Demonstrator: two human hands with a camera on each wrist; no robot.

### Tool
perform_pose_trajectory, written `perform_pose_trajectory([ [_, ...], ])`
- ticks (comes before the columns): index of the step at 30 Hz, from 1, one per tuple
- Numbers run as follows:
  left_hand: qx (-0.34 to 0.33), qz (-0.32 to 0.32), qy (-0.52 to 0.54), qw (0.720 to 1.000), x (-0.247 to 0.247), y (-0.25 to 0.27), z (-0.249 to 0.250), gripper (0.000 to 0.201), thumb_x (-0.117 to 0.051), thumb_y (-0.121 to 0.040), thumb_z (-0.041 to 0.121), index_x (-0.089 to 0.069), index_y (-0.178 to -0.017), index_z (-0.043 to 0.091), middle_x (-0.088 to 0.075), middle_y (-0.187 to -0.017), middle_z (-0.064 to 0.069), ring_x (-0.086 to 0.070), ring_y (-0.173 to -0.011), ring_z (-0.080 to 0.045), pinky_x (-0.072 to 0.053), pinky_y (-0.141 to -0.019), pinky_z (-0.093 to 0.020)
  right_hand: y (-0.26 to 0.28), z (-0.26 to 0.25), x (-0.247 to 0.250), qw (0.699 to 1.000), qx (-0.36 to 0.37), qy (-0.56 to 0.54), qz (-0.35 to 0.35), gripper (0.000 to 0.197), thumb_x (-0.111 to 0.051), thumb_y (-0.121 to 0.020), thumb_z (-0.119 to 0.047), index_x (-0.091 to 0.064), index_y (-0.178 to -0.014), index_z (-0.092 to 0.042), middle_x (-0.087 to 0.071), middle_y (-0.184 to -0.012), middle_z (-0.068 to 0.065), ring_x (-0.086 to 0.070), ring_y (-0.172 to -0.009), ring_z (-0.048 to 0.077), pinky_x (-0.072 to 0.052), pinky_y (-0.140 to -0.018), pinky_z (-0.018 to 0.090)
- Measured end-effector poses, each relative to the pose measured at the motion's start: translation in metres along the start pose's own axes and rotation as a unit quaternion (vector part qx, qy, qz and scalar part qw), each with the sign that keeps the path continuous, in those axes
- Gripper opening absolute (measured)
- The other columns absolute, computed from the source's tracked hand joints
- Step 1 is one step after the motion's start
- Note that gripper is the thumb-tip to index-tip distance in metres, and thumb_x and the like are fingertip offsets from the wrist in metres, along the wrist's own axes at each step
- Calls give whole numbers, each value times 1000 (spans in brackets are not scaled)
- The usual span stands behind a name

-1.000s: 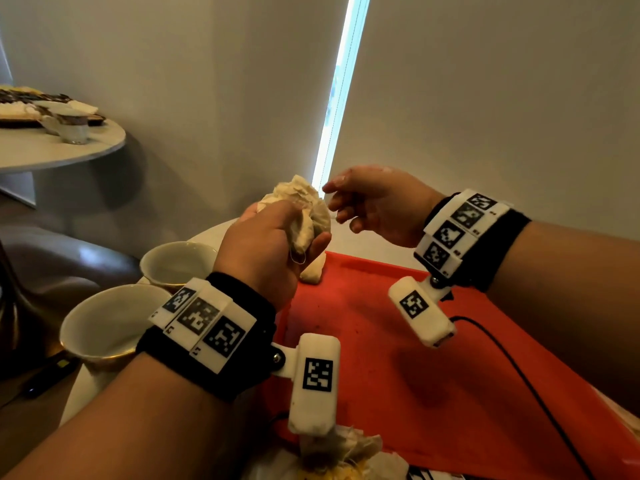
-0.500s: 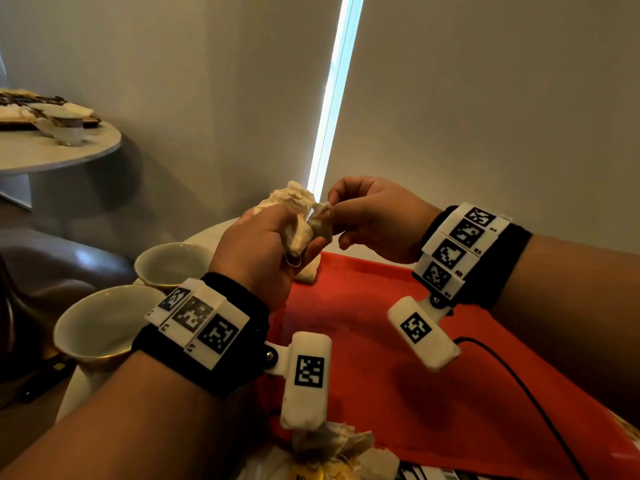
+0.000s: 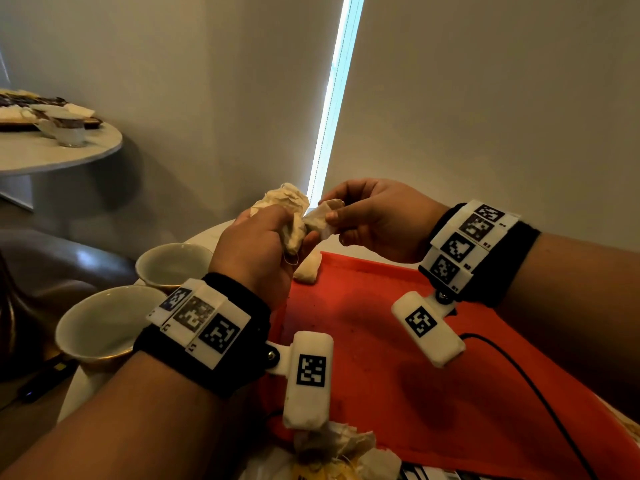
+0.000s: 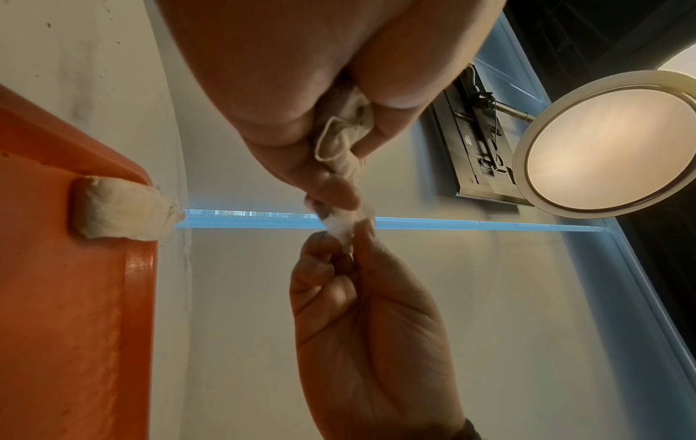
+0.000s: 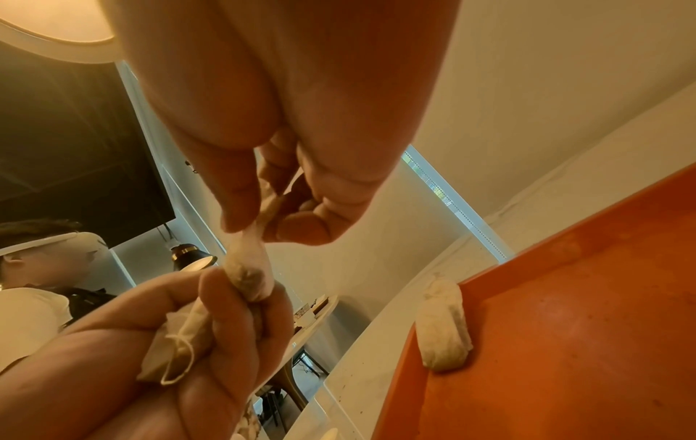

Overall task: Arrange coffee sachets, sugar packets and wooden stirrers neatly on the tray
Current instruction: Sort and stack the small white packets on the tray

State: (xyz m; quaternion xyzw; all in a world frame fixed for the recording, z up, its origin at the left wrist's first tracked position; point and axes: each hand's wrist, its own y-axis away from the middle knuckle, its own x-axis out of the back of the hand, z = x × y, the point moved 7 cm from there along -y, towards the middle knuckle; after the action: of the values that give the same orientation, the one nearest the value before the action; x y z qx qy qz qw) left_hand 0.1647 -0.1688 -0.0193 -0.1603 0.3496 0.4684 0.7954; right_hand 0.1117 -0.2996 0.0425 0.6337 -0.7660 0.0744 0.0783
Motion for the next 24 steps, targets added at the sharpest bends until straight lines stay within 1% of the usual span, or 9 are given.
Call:
perform_pose_trajectory([
  [3,7,15,0,1000,2,1,0,18,-52,-94,2,-63,-108,-1,-64,-103,-24,-67,-66,-24,-57,-56,-27,-1,1,4,1000,0,26,2,19,-60,-88,10,-68,-95,-6,-70,-85,9,-66,-73,19,-49,-61,29],
  [5,10,16,-6,1000,2,1,0,15,-53,-95,0,-63,-105,2,-66,-108,-24,-72,-67,-25,-56,-55,-26,-2,0,8,999,1,47,16,18,-61,-88,9,-68,-94,-6,-69,-82,10,-63,-68,17,-46,-57,28],
  [8,-6,29,-2,1000,5,-1,2,22,-59,-95,4,-62,-116,7,-67,-104,-19,-73,-67,-22,-57,-57,-27,-5,-1,14,996,3,69,48,17,-60,-90,8,-68,-93,-6,-67,-78,10,-57,-62,14,-42,-49,23],
  [10,-21,38,0,999,6,-1,5,26,-64,-94,8,-60,-120,10,-65,-95,-13,-69,-69,-18,-57,-58,-27,-6,-1,19,994,0,81,67,17,-59,-90,8,-68,-94,-6,-65,-79,11,-53,-60,13,-40,-47,22],
  [13,-20,42,3,999,5,-1,8,25,-64,-94,10,-59,-118,9,-62,-90,-13,-64,-76,-22,-56,-56,-24,-9,3,30,981,-12,164,105,15,-64,-90,4,-71,-96,-8,-67,-81,9,-54,-62,13,-43,-50,24],
  [16,-20,35,10,999,3,0,9,13,-60,-95,9,-59,-109,11,-61,-85,-11,-63,-68,-18,-56,-56,-25,-15,11,32,952,-30,280,121,14,-68,-89,-4,-73,-94,-15,-72,-86,9,-58,-65,12,-49,-59,29],
  [19,-23,41,12,999,5,-1,10,8,-59,-97,8,-60,-103,13,-62,-83,-10,-66,-58,-14,-56,-56,-26,-25,28,18,936,-78,332,80,19,-67,-90,-5,-72,-88,-23,-73,-89,7,-62,-69,13,-53,-67,33],
  [22,-23,35,12,999,6,-3,10,11,-57,-97,7,-60,-106,12,-63,-83,-11,-67,-55,-14,-56,-56,-26,-31,50,-5,927,-136,348,-17,20,-67,-89,-2,-73,-88,-21,-70,-81,7,-59,-68,17,-50,-64,34],
  [24,-16,36,13,999,7,-5,9,14,-59,-96,8,-60,-109,12,-64,-84,-11,-68,-53,-15,-56,-55,-26,-35,58,-13,920,-152,359,-36,15,-70,-89,-6,-74,-94,-19,-69,-77,6,-58,-68,18,-49,-62,32],
])
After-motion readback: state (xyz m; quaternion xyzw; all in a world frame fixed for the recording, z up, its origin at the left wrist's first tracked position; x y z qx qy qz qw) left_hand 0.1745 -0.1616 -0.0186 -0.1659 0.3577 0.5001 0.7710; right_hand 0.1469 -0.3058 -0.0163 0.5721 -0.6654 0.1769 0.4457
